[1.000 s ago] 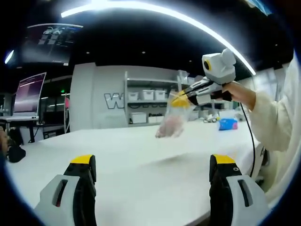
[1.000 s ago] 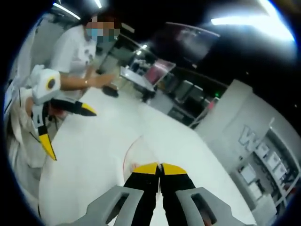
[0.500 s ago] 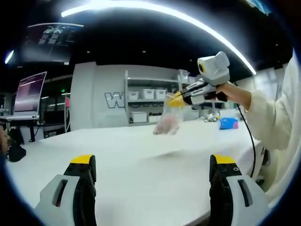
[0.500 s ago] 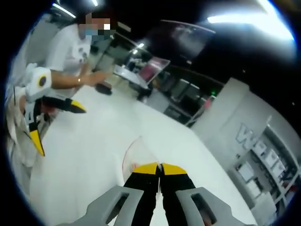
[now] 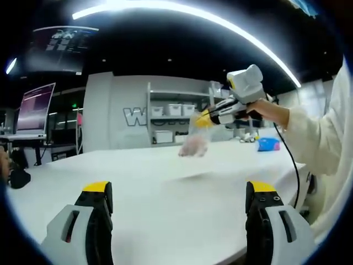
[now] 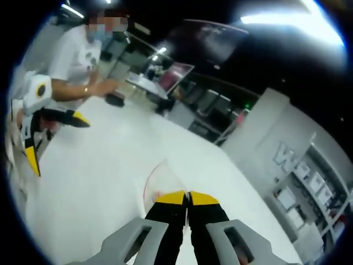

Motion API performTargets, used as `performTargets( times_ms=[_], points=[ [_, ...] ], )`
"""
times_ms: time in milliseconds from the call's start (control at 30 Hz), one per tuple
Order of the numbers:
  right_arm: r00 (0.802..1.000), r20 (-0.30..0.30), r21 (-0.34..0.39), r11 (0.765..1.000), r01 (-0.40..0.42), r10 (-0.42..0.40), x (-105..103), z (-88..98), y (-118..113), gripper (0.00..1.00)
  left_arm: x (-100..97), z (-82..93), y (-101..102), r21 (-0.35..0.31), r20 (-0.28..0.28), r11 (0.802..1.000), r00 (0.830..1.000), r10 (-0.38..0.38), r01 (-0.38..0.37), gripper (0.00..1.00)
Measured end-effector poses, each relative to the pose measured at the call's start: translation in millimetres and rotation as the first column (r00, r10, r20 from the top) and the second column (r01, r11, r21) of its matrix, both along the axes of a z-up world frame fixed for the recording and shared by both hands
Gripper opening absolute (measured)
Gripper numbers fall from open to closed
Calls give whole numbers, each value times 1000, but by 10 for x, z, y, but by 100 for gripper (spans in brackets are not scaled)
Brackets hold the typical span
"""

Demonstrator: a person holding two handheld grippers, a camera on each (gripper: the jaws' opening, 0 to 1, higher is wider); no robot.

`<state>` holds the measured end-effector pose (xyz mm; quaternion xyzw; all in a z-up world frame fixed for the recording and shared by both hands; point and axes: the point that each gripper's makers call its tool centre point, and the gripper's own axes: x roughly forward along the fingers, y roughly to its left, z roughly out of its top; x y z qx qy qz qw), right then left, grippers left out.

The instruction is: Open the resealable bag by pulling the two sides of the seal apart until the entire bag opening is separated and visibly accessible.

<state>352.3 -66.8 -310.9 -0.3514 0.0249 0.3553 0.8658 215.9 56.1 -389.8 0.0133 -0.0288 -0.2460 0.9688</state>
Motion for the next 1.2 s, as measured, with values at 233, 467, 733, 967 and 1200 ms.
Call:
performTargets(
  times_ms=[233, 467, 733, 967, 1200],
  points=[
    [1000, -4, 3, 1000, 14, -14, 101, -16, -15, 0, 2, -8, -3, 2, -2, 1000, 1000, -1, 1, 99],
    [1000, -12, 4, 1000, 25, -25, 174, -46, -32, 0, 14, 5, 8, 3, -1, 1000, 1000, 0, 0, 99],
    [999, -18, 7, 999, 36, -35, 237, -65, -35, 0, 8, 24, 4, 3, 1, 1000, 1000, -3, 3, 99],
    [999, -16, -2, 999, 51, -51, 340, -114, -33, 0, 0, 59, 28, 4, 9, 1000, 1000, -1, 1, 99],
    [998, -10, -6, 998, 63, -64, 442, -103, -28, 0, 15, 85, 67, 5, 8, 1000, 1000, 2, -2, 99]
  ],
)
